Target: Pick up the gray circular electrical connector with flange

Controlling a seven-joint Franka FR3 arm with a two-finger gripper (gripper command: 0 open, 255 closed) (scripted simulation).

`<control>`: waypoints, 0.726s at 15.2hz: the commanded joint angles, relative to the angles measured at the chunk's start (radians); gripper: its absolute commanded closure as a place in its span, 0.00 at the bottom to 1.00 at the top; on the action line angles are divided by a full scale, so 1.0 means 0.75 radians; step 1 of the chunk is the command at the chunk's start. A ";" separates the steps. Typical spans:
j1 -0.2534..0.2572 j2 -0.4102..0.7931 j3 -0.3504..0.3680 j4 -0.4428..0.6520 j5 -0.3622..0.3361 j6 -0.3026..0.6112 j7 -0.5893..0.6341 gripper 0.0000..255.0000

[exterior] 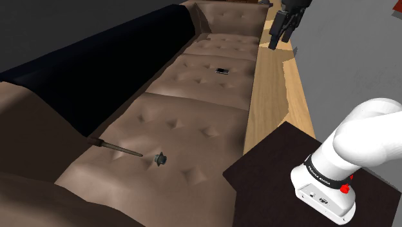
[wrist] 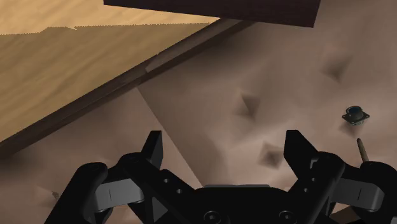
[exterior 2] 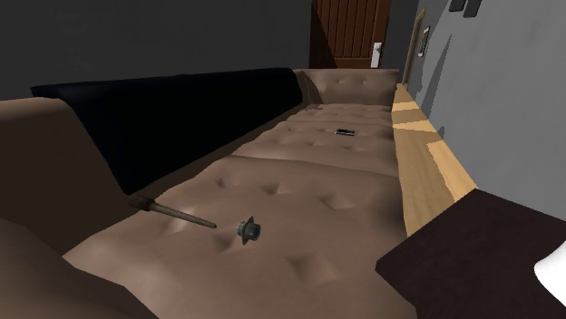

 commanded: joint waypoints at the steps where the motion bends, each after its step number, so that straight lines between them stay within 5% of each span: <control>1: 0.000 0.000 0.000 0.000 0.000 0.000 0.000 0.00; 11: 0.074 0.158 0.227 -0.173 0.126 0.313 0.247 0.00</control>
